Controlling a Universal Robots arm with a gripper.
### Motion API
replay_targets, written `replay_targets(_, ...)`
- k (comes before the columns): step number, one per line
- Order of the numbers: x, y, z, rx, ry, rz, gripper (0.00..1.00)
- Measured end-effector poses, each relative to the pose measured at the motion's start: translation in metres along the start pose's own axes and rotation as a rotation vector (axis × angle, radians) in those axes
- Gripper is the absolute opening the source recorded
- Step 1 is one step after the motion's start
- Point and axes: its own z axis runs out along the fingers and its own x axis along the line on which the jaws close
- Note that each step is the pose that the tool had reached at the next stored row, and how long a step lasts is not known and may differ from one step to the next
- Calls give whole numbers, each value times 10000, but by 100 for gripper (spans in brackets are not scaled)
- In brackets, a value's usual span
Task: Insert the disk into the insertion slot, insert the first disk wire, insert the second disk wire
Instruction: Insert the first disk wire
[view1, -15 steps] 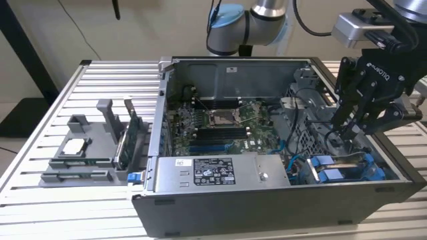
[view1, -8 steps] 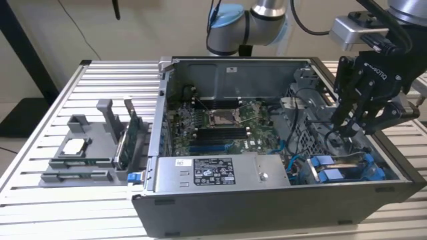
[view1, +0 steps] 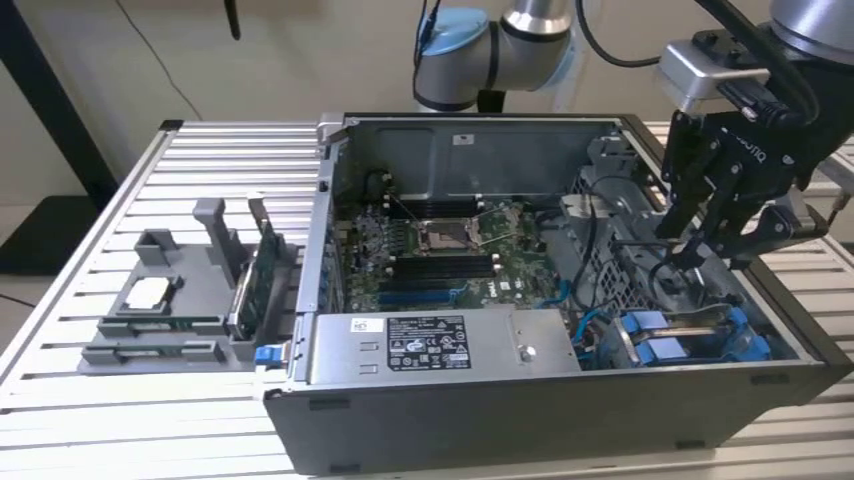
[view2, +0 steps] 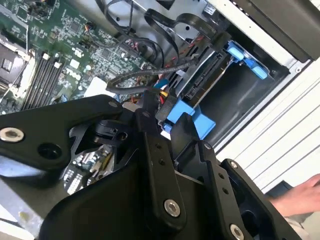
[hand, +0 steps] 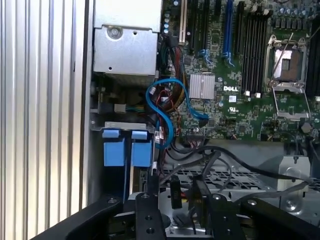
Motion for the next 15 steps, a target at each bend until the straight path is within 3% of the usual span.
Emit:
replay_targets(6, 1, -1, 10, 202, -162, -723, 40)
replay_targets(8, 1, -1, 10, 217, -210, -869, 40)
replay_targets(15, 2, 0, 13, 236, -218, -935, 40)
